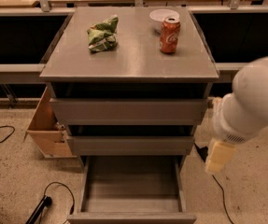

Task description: Close bottom drawer

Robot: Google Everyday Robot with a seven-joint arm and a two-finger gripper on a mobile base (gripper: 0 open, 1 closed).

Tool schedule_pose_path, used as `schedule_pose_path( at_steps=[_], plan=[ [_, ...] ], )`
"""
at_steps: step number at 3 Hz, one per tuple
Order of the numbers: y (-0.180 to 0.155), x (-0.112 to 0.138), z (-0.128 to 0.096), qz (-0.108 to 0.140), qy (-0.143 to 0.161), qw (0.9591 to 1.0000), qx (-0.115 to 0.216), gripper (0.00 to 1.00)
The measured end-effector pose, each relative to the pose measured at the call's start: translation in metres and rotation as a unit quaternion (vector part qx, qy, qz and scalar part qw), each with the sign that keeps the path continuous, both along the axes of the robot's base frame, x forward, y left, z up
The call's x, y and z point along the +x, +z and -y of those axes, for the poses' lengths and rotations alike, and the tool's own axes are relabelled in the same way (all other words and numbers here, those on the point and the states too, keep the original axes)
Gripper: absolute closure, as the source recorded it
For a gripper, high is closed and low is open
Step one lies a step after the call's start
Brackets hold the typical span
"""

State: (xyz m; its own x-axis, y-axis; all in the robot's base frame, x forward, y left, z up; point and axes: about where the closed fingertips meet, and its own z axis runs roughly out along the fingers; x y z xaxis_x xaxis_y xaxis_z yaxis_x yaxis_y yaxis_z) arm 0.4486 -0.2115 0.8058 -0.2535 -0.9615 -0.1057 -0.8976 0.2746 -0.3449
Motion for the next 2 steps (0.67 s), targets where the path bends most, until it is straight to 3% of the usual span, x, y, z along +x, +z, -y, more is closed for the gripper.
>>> schedule_pose_path(
  at_steps=[1,2],
  plan=[
    [-0.08,-0.009,-0.004,-0.03,0.006,0.9994,-0.018,0.0],
    [-0.14,-0.021,-0.008,-0.059,0.004,0.9982,-0.015,0.0]
  ],
)
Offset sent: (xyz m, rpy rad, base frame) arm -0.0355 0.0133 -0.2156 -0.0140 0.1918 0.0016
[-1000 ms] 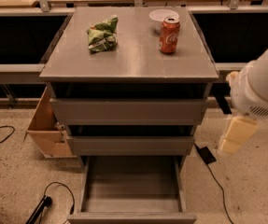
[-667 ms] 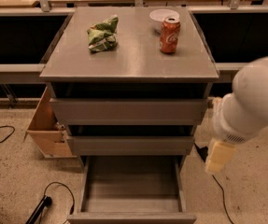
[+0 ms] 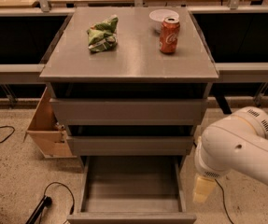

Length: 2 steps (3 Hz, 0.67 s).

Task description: Close bottom drawer

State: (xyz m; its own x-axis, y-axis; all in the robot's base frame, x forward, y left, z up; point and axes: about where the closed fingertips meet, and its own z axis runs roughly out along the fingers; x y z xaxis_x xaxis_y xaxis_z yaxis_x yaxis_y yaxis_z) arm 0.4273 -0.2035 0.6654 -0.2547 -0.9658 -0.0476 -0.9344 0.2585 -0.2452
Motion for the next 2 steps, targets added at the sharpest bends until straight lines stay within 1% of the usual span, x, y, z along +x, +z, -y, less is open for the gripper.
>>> schedule_pose_path(
  at_steps=[1,2],
  plan=[
    [-0.0384,-0.0073,-0.0021,-0.02,-0.009,0.9997,0.01,0.0],
    [-0.0444,-0.0038,-0.0002,-0.019,-0.013,0.9997,0.012,0.0]
  ],
)
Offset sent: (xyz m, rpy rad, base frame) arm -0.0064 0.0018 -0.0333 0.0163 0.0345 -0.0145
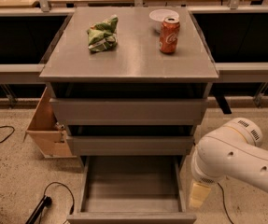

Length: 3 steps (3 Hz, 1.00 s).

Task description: Close bottom drawer

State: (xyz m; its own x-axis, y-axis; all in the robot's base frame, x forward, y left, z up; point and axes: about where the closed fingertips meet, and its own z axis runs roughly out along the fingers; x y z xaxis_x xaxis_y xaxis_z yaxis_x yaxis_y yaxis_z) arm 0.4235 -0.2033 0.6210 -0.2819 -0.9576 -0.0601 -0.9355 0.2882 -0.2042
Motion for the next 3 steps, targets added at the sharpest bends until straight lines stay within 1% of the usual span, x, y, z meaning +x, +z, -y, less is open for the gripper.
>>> schedule_pose_path(
  at_steps=[1,2,3],
  plan=[
    [-0.055,0.006,0.005,-0.011,-0.01,0.9999,0.004,0.0],
    [-0.134,0.01,0.005,-0.025,-0.019,0.9994,0.011,0.0],
    [-0.209,0.017,0.005,-0.026,-0.014,0.9994,0.017,0.0]
  ],
)
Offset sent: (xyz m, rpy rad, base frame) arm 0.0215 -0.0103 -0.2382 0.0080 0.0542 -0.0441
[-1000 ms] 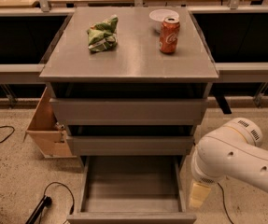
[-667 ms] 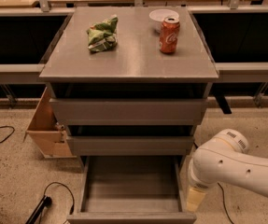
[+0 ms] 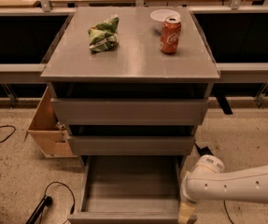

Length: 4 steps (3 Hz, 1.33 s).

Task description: Close bottom drawer

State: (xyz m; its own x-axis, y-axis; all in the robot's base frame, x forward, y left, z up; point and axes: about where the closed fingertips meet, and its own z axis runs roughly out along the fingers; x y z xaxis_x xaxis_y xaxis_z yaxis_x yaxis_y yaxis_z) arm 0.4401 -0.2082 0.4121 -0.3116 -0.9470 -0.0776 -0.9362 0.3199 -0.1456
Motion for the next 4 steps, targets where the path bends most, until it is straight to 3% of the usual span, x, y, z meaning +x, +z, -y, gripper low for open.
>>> schedule_pose_path(
  at_steps=[1,2,4],
  plan=[
    [-0.038,0.004,0.0,0.0,0.009,0.9999,0.006,0.0],
    [-0.073,0.001,-0.002,-0.012,0.007,0.9996,0.023,0.19],
    [-0.078,-0.002,-0.004,-0.016,0.007,0.9995,0.025,0.65]
  ],
)
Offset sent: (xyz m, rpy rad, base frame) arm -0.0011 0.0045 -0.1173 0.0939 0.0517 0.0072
